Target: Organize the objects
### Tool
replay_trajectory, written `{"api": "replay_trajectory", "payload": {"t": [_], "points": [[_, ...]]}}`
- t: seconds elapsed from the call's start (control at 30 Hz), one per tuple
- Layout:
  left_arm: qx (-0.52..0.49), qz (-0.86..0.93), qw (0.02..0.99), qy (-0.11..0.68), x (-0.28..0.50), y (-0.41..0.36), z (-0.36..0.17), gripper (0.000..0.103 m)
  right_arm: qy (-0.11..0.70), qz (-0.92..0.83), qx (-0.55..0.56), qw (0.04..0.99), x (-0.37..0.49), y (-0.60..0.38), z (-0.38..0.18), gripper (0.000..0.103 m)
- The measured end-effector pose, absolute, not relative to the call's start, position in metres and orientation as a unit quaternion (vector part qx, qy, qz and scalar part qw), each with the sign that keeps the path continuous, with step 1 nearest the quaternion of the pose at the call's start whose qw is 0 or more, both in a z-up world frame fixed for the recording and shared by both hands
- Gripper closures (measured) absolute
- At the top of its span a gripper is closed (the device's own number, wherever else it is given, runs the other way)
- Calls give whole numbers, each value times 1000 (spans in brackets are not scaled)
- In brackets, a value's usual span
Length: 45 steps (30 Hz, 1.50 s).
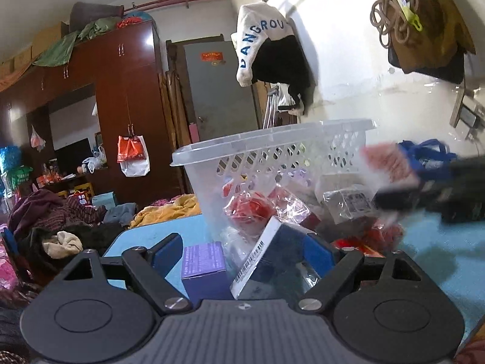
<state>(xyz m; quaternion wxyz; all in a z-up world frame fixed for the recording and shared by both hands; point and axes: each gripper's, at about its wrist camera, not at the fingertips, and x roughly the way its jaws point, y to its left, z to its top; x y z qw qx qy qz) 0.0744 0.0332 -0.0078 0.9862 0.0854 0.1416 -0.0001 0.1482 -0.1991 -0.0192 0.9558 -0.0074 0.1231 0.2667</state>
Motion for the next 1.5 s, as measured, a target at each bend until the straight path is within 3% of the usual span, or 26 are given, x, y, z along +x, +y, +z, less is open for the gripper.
{"api": "replay_trajectory", "payload": {"t": [0.33, 0.47, 0.77, 0.97, 1.07, 1.13, 1.5], "points": [[113, 9, 982, 154, 84, 15, -10, 17, 116, 255, 5, 960, 155, -208, -22, 41], [105, 6, 983, 152, 81, 18, -11, 40, 115, 255, 11, 960, 155, -211, -22, 41], [122, -3, 983, 138, 75, 20, -15, 39, 115, 255, 8, 960, 156, -212, -21, 43], [132, 9, 981, 139, 75, 22, -14, 38, 158, 266, -4, 951, 166, -207, -23, 48], [123, 8, 982, 141, 75, 28, -13, 36, 155, 244, -14, 957, 161, -212, -23, 43], [122, 11, 982, 140, 75, 30, -13, 33, 161, 227, -25, 960, 158, -217, -26, 28], [120, 16, 981, 154, 82, 29, -9, 27, 207, 238, -77, 946, 145, -213, -40, 27]]}}
